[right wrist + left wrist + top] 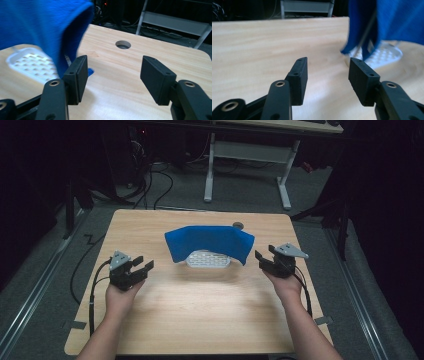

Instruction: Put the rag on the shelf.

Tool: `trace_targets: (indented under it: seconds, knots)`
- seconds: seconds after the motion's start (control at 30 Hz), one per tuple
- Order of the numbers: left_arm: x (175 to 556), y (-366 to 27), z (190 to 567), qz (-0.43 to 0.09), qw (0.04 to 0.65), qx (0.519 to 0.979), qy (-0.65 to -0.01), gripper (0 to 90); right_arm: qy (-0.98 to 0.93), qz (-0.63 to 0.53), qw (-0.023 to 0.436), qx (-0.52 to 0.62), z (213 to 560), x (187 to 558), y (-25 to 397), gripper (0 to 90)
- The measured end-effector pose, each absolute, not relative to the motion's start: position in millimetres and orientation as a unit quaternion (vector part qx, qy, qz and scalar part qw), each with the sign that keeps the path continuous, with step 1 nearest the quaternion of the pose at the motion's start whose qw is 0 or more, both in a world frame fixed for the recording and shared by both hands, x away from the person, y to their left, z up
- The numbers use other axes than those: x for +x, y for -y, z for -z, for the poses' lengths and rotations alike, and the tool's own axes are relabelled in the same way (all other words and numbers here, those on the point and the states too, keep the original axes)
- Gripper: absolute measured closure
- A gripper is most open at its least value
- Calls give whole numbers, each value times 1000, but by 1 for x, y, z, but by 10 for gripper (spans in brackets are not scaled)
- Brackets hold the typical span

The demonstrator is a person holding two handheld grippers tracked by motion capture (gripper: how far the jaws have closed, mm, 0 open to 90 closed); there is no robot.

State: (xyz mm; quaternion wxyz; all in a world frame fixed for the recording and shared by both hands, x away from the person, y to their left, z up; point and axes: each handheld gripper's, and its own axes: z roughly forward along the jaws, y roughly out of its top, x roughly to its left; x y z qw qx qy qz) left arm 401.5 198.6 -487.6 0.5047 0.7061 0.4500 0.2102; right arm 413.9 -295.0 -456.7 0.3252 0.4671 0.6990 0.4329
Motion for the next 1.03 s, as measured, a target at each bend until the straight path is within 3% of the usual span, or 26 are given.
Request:
trace_targets:
  seconds: [0.07,0.27,0.57,0.7,1.03]
  knots:
    - [388,-200,491,-207,505,707,-449,471,-709,-431,322,456,456,397,292,338]
    - [343,-190,499,-208,494,730,-423,443,-716,-454,314,427,464,354,284,313]
    - [289,-164,522,-149,492,754,-409,402,-735,-446,258,440,499,301,267,172]
    - [287,-156,520,-170,477,770,-389,393,-754,-422,265,428,510,288,257,158]
    - [293,-162,525,-150,473,766,-409,393,-754,-420,269,428,514,294,259,153]
